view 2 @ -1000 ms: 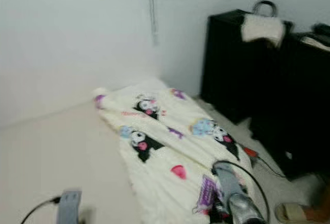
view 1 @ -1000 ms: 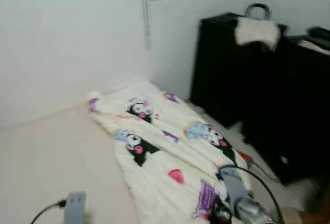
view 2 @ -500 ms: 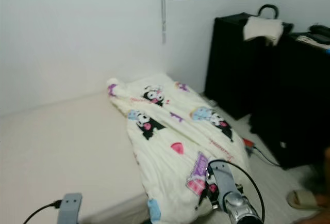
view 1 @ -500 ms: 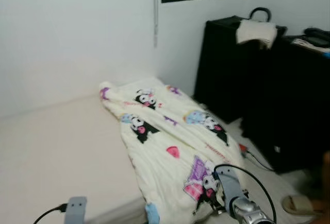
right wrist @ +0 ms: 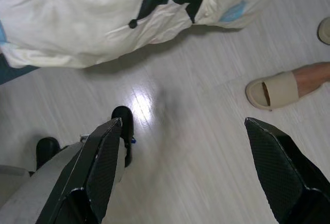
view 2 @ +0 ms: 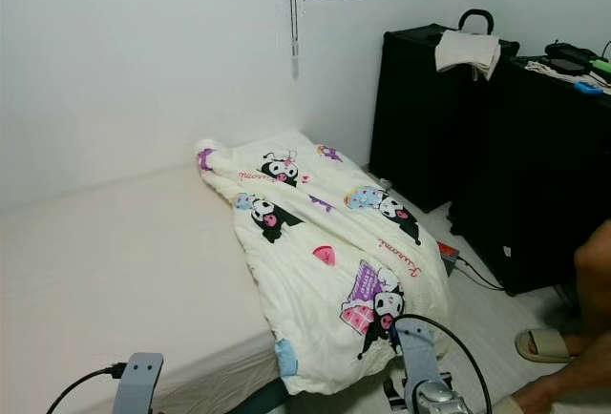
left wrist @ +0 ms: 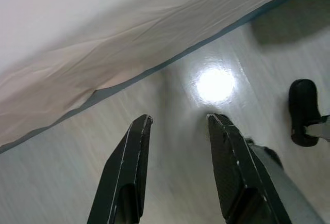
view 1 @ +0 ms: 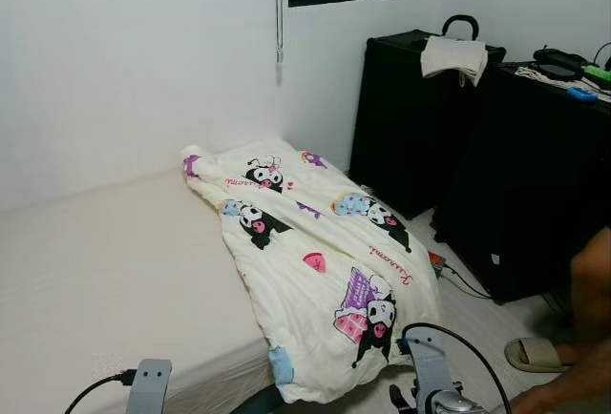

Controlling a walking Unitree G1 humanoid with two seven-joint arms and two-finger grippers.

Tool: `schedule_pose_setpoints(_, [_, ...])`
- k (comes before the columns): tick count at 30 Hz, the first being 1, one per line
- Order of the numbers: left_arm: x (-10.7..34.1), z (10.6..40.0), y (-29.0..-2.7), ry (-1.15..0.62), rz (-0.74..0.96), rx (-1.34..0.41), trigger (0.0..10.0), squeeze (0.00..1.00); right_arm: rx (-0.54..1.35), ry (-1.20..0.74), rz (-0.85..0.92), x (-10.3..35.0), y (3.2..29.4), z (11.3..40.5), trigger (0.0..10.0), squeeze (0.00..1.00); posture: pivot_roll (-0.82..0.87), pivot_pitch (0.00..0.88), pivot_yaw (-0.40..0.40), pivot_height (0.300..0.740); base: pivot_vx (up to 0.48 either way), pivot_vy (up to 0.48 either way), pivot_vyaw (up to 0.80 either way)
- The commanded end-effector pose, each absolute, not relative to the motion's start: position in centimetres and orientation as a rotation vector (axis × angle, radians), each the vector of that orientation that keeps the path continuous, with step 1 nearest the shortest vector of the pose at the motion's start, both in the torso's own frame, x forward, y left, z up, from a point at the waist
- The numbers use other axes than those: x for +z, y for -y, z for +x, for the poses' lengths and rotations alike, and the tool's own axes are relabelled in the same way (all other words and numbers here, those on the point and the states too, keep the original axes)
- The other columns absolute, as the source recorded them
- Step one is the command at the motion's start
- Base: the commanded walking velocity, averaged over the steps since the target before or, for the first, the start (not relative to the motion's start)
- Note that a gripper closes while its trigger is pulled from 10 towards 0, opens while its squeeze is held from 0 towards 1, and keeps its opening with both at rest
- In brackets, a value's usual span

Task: Clean up the room

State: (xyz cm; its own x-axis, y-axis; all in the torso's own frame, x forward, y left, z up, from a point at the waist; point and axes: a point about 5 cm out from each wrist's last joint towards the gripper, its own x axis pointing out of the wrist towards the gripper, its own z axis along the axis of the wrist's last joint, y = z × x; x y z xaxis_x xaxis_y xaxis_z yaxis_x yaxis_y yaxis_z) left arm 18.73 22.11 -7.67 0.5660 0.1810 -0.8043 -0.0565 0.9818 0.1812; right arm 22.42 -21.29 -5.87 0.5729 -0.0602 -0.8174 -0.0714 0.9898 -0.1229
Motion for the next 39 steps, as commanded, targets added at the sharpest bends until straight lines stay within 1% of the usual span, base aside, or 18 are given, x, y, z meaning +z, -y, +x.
schedule_pose_setpoints(1, [-7.6, 19.0, -21.9, -0.964, 0.146, 0.126, 10.0, 0.00, 0.001, -0.975, -0.130, -6.0, 21.3, 22.2, 10.0, 0.00, -0.12, 0.000, -0.039, 0.740, 0.000, -0.472, 0.00])
schedule_pose_setpoints(11, [-7.4, 19.4, -21.8, -0.955, 0.139, 0.128, 10.0, 0.00, -0.016, -0.951, -0.101, -5.6, 21.4, 22.8, 10.0, 0.00, -0.13, 0.000, -0.035, 0.740, 0.000, -0.478, 0.00])
schedule_pose_setpoints(15, [-7.0, 19.7, -23.0, -0.941, 0.137, 0.163, 10.0, 0.00, -0.006, -0.944, -0.063, -5.6, 20.4, 23.1, 10.0, 0.00, -0.15, 0.000, -0.021, 0.740, 0.000, -0.480, 0.00])
schedule_pose_setpoints(21, [-7.0, 19.4, -23.7, -0.944, 0.131, 0.187, 10.0, 0.00, 0.000, -0.950, -0.046, -5.9, 20.0, 22.8, 10.0, 0.00, -0.15, 0.000, -0.013, 0.740, 0.000, -0.480, 0.00])
schedule_pose_setpoints(24, [-7.3, 18.7, -23.7, -0.962, 0.119, 0.202, 10.0, 0.00, 0.014, -0.990, -0.053, -6.7, 20.1, 21.3, 10.0, 0.00, -0.16, 0.000, -0.025, 0.740, 0.000, -0.480, 0.00])
schedule_pose_setpoints(25, [-7.3, 18.7, -23.7, -0.962, 0.119, 0.202, 10.0, 0.00, 0.014, -0.990, -0.053, -6.7, 20.1, 21.3, 10.0, 0.00, -0.16, 0.000, -0.025, 0.740, 0.000, -0.480, 0.00])
schedule_pose_setpoints(27, [-7.7, 18.2, -23.2, -0.980, 0.116, 0.195, 10.0, 0.00, 0.018, -1.018, -0.066, -7.3, 20.5, 20.2, 10.0, 0.00, -0.15, 0.000, -0.031, 0.740, 0.000, -0.480, 0.00])
schedule_pose_setpoints(30, [-7.9, 18.0, -23.0, -0.986, 0.115, 0.193, 10.0, 0.00, 0.018, -1.024, -0.069, -7.5, 20.6, 19.9, 10.0, 0.00, -0.15, 0.000, -0.031, 0.740, 0.000, -0.480, 0.00])
schedule_pose_setpoints(33, [-8.2, 17.8, -22.0, -1.002, 0.123, 0.141, 10.0, 0.00, 0.008, -1.044, -0.085, -7.8, 21.3, 18.9, 10.0, 0.00, -0.15, 0.000, -0.035, 0.740, 0.000, 0.000, 0.00])
schedule_pose_setpoints(34, [-8.1, 18.1, -21.9, -0.992, 0.117, 0.133, 10.0, 0.00, -0.006, -1.039, -0.077, -7.8, 21.5, 18.9, 10.0, 0.00, -0.16, 0.000, -0.024, 0.740, 0.000, 0.000, 0.00])
schedule_pose_setpoints(36, [-8.0, 18.3, -21.9, -0.987, 0.111, 0.135, 10.0, 0.00, -0.010, -1.037, -0.075, -7.8, 21.5, 18.9, 10.0, 0.00, -0.16, 0.000, -0.024, 0.740, 0.000, 0.000, 0.00])
schedule_pose_setpoints(37, [-8.0, 18.3, -21.9, -0.987, 0.105, 0.136, 10.0, 0.00, -0.012, -1.031, -0.081, -7.7, 21.5, 19.1, 10.0, 0.00, -0.19, 0.000, -0.004, 0.740, 0.000, 0.000, 0.00])
schedule_pose_setpoints(39, [-8.0, 18.3, -22.0, -0.988, 0.101, 0.137, 10.0, 0.00, -0.013, -1.029, -0.087, -7.7, 21.4, 19.1, 10.0, 0.00, -0.19, 0.000, -0.001, 0.740, 0.000, 0.000, 0.00])
